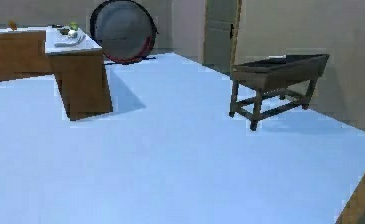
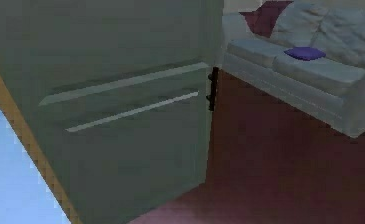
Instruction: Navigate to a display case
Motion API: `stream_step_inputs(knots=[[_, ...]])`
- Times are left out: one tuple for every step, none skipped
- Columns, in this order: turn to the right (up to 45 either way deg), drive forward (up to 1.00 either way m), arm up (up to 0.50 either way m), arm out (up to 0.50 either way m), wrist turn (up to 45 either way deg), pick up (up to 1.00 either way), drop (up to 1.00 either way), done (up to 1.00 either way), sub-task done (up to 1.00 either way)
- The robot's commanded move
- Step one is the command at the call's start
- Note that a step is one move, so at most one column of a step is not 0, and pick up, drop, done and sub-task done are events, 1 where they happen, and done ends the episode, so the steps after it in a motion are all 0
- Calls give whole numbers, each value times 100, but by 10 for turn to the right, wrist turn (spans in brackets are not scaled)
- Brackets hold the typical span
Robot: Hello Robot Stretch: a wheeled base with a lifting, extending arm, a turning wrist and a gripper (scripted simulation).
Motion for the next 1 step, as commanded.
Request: stream_step_inputs(knots=[[0, 50, 0, 0, 0, 0, 0, 0, 0]])
